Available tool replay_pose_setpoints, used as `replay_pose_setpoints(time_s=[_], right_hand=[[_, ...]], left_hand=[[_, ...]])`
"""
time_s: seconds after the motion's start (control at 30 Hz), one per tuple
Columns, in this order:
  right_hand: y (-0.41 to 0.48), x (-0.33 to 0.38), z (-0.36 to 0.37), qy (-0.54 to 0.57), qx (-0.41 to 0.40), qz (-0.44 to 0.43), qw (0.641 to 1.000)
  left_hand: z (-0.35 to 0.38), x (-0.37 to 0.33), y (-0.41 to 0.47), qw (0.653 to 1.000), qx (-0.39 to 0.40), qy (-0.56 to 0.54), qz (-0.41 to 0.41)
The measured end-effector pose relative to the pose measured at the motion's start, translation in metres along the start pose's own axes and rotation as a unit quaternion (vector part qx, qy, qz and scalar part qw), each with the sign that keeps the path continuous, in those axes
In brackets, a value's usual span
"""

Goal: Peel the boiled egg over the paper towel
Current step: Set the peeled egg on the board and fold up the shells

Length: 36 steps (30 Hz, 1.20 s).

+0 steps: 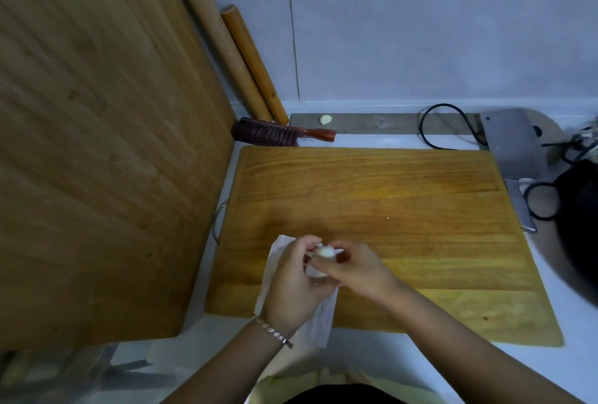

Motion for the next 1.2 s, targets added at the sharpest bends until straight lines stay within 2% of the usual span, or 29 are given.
replay_pose_setpoints(time_s=[0.07, 0.17, 0.3, 0.53, 0.8, 0.87, 0.93, 1.0, 1.07, 1.13, 1.2], right_hand=[[0.0, -0.007, -0.007, -0.015, -0.033, -0.011, 0.999], [0.0, -0.022, -0.026, -0.064, -0.104, 0.006, 0.992], [0.006, -0.045, -0.056, -0.216, -0.185, 0.023, 0.958], [0.02, -0.067, -0.05, -0.393, -0.134, 0.028, 0.909], [0.022, -0.068, -0.049, -0.436, -0.129, 0.045, 0.89], [0.021, -0.062, -0.048, -0.454, -0.159, 0.017, 0.877], [0.018, -0.051, -0.042, -0.444, -0.187, -0.053, 0.875], [0.012, -0.038, -0.027, -0.409, -0.159, -0.113, 0.891], [0.005, -0.031, -0.002, -0.408, -0.075, -0.157, 0.896], [0.001, -0.032, 0.026, -0.459, 0.011, -0.195, 0.867], [-0.001, -0.037, 0.046, -0.515, 0.055, -0.211, 0.829]], left_hand=[[0.009, 0.0, 0.005, 0.999, 0.021, 0.034, 0.019], [0.018, 0.002, 0.012, 0.997, 0.071, 0.038, -0.001], [0.017, 0.005, 0.025, 0.99, 0.084, 0.111, -0.026], [0.011, 0.005, 0.043, 0.979, 0.041, 0.197, -0.029], [0.008, 0.013, 0.038, 0.969, 0.017, 0.24, -0.063], [0.001, 0.017, 0.035, 0.962, -0.004, 0.256, -0.095], [-0.008, 0.024, 0.031, 0.949, -0.019, 0.29, -0.121], [-0.023, 0.034, 0.024, 0.929, -0.031, 0.331, -0.163], [-0.035, 0.047, 0.014, 0.897, -0.002, 0.391, -0.205], [-0.044, 0.059, 0.0, 0.87, 0.018, 0.44, -0.222], [-0.055, 0.065, -0.012, 0.876, -0.041, 0.414, -0.243]])
Point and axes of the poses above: each hand's wrist, its own y-axis towards the middle knuckle, its own z-axis out of the palm, x = y × z, the point moved 3 cm from there along y, towards the middle knuckle, and after that the axes turned 11 degrees about -y, right-handed, at the moved point
